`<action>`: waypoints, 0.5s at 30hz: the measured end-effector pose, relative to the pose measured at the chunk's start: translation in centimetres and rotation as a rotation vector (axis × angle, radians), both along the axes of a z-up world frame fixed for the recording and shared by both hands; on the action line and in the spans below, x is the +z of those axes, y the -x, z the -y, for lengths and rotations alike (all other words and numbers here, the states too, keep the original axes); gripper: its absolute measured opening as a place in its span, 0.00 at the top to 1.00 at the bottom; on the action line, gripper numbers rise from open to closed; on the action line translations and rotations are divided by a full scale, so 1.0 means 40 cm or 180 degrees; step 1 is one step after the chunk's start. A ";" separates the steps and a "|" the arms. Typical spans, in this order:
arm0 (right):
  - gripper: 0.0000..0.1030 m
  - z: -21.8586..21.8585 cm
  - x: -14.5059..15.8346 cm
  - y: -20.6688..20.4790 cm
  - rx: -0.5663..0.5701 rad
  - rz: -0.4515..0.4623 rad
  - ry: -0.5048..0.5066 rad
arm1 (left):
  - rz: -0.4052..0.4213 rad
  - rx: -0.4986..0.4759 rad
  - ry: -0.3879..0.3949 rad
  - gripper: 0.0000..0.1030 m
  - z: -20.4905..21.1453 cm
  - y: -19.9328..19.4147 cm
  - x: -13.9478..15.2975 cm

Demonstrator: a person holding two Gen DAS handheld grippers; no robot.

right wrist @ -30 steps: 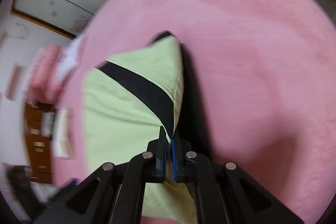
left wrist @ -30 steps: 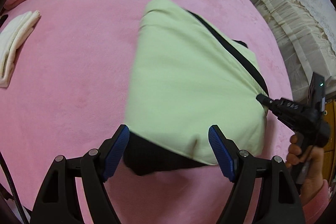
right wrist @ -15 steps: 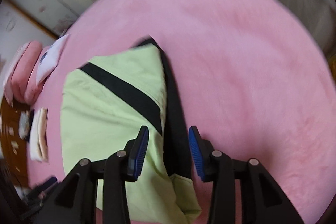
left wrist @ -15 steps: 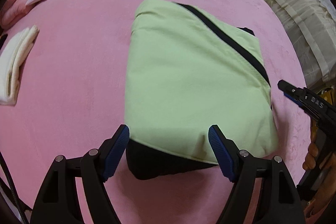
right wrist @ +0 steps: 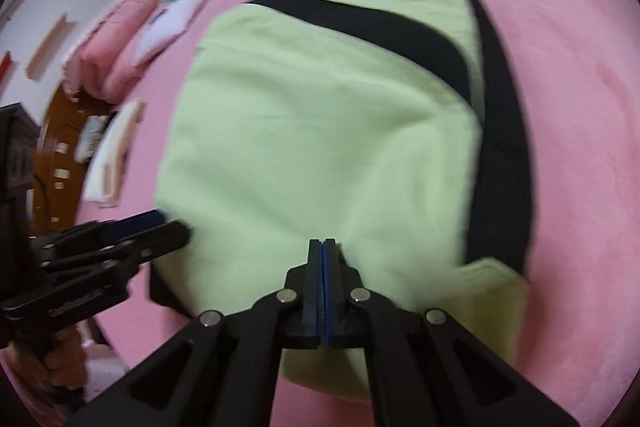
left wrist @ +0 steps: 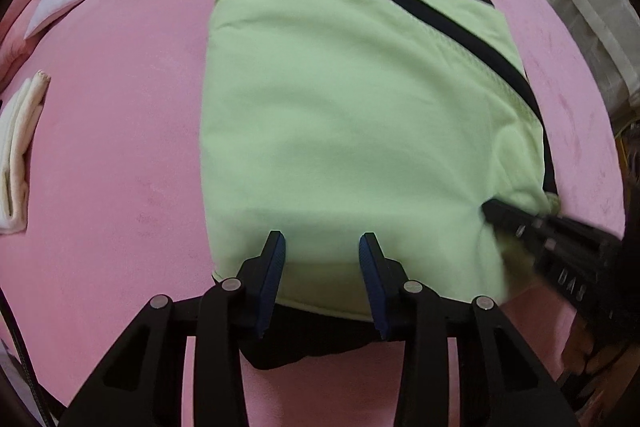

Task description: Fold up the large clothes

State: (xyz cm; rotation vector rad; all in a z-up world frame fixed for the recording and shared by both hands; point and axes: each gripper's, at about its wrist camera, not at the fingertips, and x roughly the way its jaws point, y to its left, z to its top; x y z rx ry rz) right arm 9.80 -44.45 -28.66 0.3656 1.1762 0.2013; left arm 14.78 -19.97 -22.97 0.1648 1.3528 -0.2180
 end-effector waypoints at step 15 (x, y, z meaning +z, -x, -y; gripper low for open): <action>1.00 0.272 0.102 0.049 -0.0991 0.0307 -0.0436 | 0.0103 0.0083 0.0119 0.64 -0.016 -0.002 0.048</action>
